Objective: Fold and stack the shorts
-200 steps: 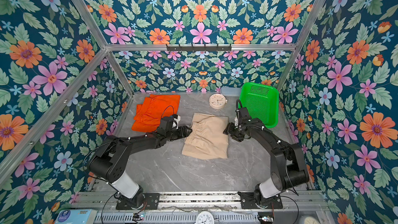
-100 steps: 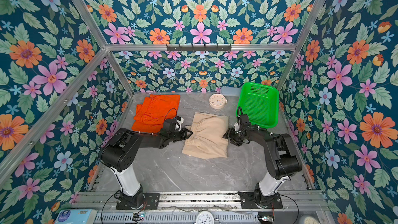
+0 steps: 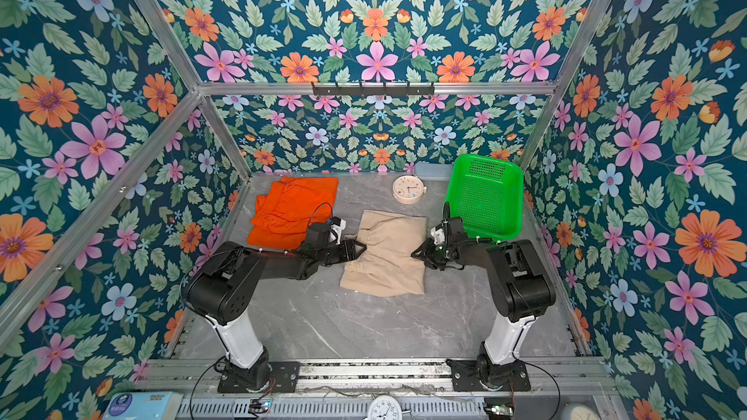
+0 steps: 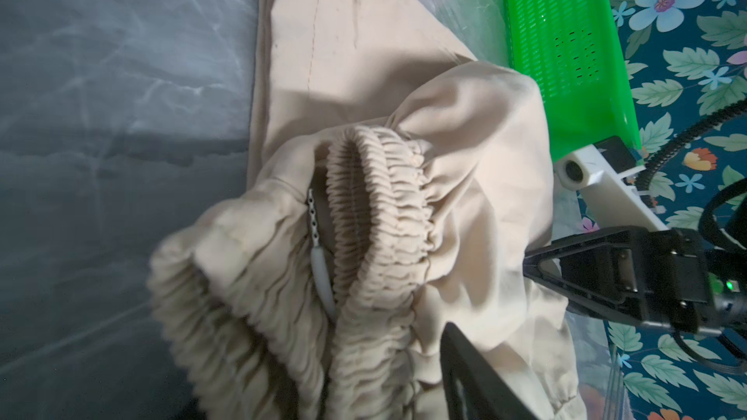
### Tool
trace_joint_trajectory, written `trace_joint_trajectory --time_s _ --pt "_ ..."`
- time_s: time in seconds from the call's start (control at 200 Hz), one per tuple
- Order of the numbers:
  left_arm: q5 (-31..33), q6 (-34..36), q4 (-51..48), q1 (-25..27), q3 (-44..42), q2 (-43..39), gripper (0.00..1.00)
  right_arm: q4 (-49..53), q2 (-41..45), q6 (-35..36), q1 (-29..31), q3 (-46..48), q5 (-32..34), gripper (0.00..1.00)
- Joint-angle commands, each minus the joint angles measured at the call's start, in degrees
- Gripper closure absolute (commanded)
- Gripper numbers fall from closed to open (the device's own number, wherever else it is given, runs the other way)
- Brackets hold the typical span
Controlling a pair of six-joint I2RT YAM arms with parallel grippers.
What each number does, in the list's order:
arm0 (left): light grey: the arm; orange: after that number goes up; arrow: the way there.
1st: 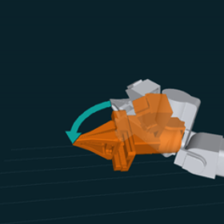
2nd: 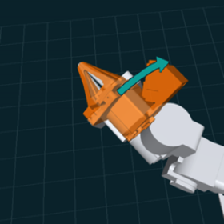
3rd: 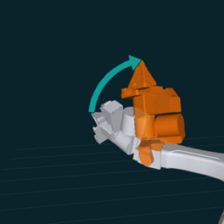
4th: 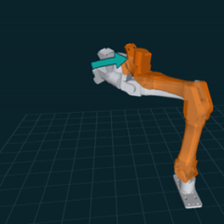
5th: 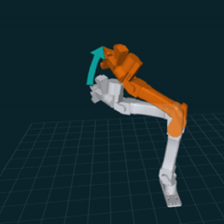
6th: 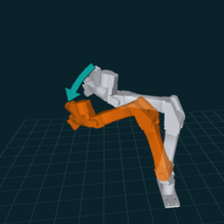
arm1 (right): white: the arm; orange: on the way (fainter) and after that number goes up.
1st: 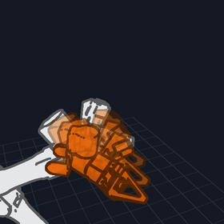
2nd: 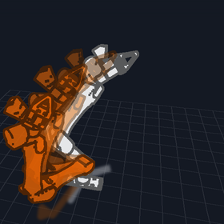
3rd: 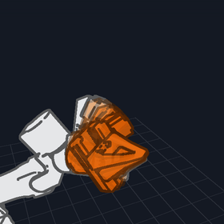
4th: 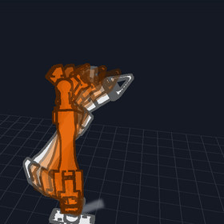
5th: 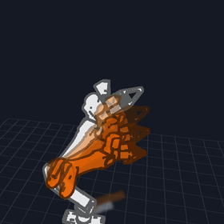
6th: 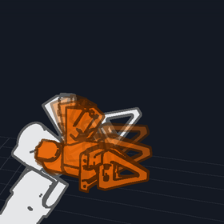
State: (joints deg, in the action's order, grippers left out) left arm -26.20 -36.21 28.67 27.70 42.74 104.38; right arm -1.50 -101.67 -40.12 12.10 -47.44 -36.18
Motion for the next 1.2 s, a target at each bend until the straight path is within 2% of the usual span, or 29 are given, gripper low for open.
trace_joint_trajectory --time_s 0.0,0.25,0.34,0.445,0.615,0.815,1.02,1.16,1.195 --pt "-0.5 -3.2 -2.6 0.9 -0.7 2.0 0.45 2.4 -0.3 -0.9 0.7 0.4 1.8 0.78" --pt "-2.6 -7.0 2.4 1.5 -0.5 0.6 0.83 6.7 4.8 -0.2 2.3 0.5 7.1 0.95" --pt "-2.2 -6.5 1.1 1.5 0.3 -1.7 0.92 8.2 8.4 -0.1 2.7 0.0 8.3 1.00" --pt "-0.7 -4.1 -3.0 1.5 2.3 -4.7 1.00 11.2 11.8 0.5 4.0 -1.7 10.5 1.00" --pt "2.2 1.3 -10.9 1.0 6.4 -8.8 1.00 15.0 15.3 1.0 5.7 -6.2 13.1 1.00" --pt "3.9 6.8 -18.3 -1.8 10.8 -11.6 1.00 16.6 15.1 0.5 7.6 -11.7 13.7 1.00" --pt "5.4 13.8 -27.3 -6.5 17.3 -13.0 1.00 16.8 11.5 -0.8 11.5 -19.9 15.3 1.00" --pt "6.3 17.5 -30.8 -11.6 20.9 -14.0 1.00 15.6 7.2 -1.5 14.4 -27.2 15.6 1.00" --pt "6.2 18.1 -31.3 -13.1 21.6 -14.3 1.00 15.4 3.8 -1.5 15.1 -29.4 15.5 1.00"
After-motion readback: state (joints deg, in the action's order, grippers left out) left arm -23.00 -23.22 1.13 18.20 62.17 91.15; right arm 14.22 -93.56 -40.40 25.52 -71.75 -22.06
